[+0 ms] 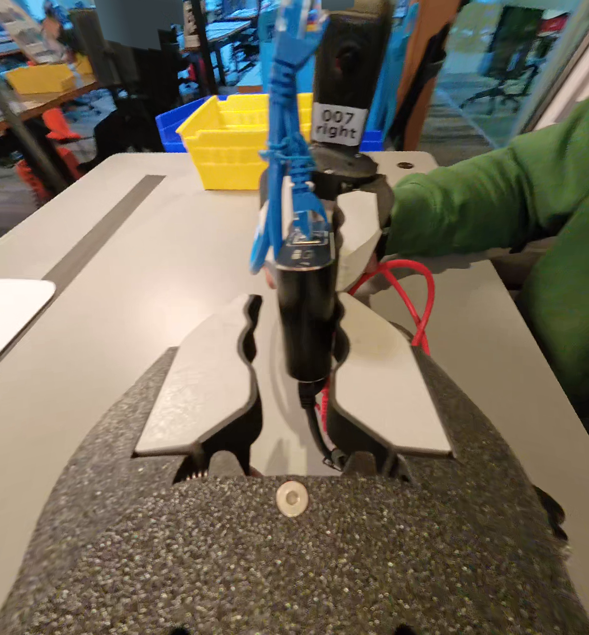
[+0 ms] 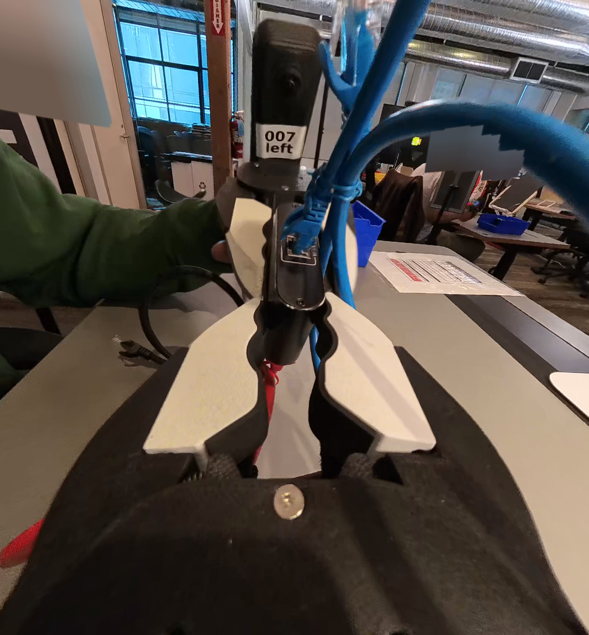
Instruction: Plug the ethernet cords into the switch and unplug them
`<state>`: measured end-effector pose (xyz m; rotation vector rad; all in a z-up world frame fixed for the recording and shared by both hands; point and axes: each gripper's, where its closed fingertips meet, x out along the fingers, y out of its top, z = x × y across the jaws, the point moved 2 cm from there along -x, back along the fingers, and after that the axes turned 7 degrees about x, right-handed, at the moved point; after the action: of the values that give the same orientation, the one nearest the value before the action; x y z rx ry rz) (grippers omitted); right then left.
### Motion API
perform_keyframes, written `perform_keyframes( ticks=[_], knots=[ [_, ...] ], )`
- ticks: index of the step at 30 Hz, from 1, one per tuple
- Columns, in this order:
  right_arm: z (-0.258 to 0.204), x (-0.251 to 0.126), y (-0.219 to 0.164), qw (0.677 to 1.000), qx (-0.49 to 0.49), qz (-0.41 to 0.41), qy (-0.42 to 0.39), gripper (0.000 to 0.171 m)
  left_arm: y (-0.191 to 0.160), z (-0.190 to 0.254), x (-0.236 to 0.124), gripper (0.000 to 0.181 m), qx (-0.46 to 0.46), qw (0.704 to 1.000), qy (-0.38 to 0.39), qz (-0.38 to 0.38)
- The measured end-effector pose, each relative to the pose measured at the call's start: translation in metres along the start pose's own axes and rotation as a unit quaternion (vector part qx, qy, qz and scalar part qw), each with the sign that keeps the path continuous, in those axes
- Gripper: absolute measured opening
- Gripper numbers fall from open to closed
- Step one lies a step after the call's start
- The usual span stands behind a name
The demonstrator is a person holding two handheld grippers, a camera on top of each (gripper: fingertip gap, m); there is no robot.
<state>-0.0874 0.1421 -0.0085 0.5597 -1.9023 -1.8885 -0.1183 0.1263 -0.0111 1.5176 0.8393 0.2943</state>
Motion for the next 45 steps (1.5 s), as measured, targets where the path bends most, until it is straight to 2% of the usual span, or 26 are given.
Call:
perform_keyframes(
  ticks=[1, 10, 13, 16, 19, 21, 23, 25, 27, 29, 32, 36, 43, 45],
  knots=[
    [0.001, -0.001, -0.001, 1.0, -0.002, 0.0, -0.002, 0.027, 0.0, 0.005, 0.002, 0.029, 0.009, 1.0, -0.015, 0.011],
    [0.025, -0.016, -0.017, 0.998, -0.003, -0.04, -0.055, 0.034, -0.011, -0.009, 0.021, 0.026, 0.026, 0.998, 0.05, -0.018],
    [0.04, -0.018, -0.016, 0.99, -0.013, -0.064, -0.121, 0.038, -0.013, -0.021, 0.019, 0.026, 0.02, 0.995, 0.092, -0.039],
    [0.05, -0.029, -0.011, 0.981, -0.047, -0.072, -0.175, 0.033, -0.007, -0.045, 0.001, 0.026, 0.06, 0.979, 0.19, -0.048],
    [0.054, -0.037, -0.002, 0.974, -0.078, -0.066, -0.203, 0.034, 0.007, -0.069, -0.034, 0.026, 0.145, 0.932, 0.324, -0.073],
    [0.054, -0.039, 0.001, 0.971, -0.091, -0.064, -0.213, 0.034, 0.016, -0.081, -0.058, 0.026, 0.213, 0.879, 0.413, -0.111],
    [0.052, -0.037, 0.001, 0.968, -0.109, -0.064, -0.218, 0.031, 0.023, -0.087, -0.076, 0.026, 0.278, 0.823, 0.473, -0.149],
    [0.048, -0.032, 0.0, 0.962, -0.141, -0.071, -0.222, 0.029, 0.023, -0.089, -0.083, 0.026, 0.323, 0.783, 0.498, -0.187],
    [0.044, -0.026, -0.001, 0.95, -0.188, -0.082, -0.237, 0.029, 0.018, -0.088, -0.076, 0.026, 0.34, 0.775, 0.489, -0.21],
    [0.039, -0.021, -0.001, 0.93, -0.253, -0.095, -0.251, 0.03, 0.011, -0.084, -0.06, 0.026, 0.349, 0.784, 0.464, -0.22],
    [0.029, -0.016, 0.0, 0.88, -0.369, -0.113, -0.277, 0.032, -0.001, -0.074, -0.032, 0.026, 0.36, 0.802, 0.421, -0.226],
    [0.028, -0.016, 0.001, 0.805, -0.478, -0.142, -0.322, 0.038, -0.017, -0.062, -0.003, 0.026, 0.388, 0.801, 0.377, -0.256],
    [0.044, -0.019, -0.016, 0.735, -0.535, -0.226, -0.349, 0.028, -0.035, -0.05, 0.02, 0.026, 0.385, 0.813, 0.335, -0.279],
    [0.048, -0.02, -0.021, 0.73, -0.534, -0.243, -0.351, 0.027, -0.039, -0.049, 0.023, 0.026, 0.381, 0.818, 0.326, -0.282]
  ],
)
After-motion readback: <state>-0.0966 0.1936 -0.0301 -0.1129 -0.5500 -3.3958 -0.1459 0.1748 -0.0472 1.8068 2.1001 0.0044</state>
